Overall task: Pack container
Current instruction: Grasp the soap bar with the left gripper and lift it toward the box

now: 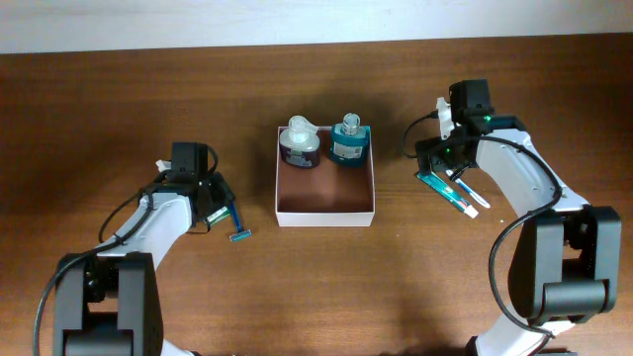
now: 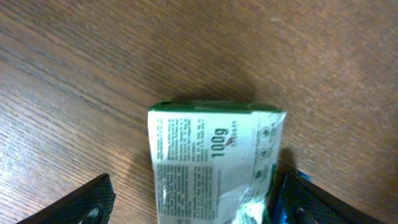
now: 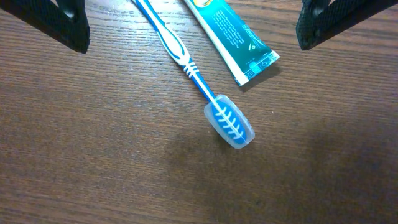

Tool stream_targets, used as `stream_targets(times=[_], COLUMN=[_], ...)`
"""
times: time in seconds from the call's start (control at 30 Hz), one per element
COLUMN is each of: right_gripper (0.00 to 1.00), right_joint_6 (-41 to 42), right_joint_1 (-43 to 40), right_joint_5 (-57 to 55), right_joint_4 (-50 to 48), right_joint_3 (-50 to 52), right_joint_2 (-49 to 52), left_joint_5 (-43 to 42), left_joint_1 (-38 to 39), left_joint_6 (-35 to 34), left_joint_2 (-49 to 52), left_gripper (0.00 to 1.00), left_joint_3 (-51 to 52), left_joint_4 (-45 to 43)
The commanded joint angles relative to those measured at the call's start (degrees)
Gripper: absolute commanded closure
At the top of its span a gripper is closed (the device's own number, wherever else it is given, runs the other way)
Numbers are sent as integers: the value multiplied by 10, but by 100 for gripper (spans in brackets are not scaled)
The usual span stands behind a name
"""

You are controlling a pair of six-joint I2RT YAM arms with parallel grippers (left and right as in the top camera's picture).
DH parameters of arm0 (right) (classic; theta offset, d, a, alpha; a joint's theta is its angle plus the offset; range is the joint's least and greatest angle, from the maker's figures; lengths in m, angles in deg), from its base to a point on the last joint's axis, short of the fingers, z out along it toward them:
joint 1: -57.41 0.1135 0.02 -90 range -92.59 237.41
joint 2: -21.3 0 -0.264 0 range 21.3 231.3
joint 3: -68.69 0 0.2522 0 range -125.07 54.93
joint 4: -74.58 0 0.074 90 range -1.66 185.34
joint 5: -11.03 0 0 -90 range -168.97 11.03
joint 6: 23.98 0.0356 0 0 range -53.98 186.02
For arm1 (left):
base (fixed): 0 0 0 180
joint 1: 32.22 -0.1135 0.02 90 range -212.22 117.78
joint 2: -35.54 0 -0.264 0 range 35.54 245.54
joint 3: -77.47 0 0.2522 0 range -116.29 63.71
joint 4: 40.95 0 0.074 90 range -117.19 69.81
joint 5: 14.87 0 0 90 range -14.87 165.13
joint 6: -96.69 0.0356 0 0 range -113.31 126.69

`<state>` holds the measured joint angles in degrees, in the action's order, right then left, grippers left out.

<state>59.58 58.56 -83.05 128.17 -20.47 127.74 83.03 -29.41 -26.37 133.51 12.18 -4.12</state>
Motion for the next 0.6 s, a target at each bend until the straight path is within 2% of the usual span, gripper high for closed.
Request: stream_targets(times=[0.0, 0.1, 0.13, 0.23, 0.57], right_gripper=[1, 2, 1, 2, 2], right_joint_6=[-2, -2, -2, -2, -2], right_joint_1=[-2, -2, -2, -2, -2], right_joint_5=[-5, -5, -5, -5, -5], right_joint_4=[0, 0, 0, 0, 0], right_joint_3=[3, 3, 3, 3, 3], right_joint_2=[-9, -9, -9, -9, -9], left_joint_5=[-6, -6, -6, -6, -5], left_joint_1=[-3, -3, -3, -3, -3], left_joint_6=[1, 1, 1, 1, 8], left_joint_2=[5, 5, 5, 5, 5], left_gripper=[13, 21, 30, 45, 49], left_joint_3=[19, 19, 19, 19, 19], left_joint_4=[1, 0, -1, -2, -8])
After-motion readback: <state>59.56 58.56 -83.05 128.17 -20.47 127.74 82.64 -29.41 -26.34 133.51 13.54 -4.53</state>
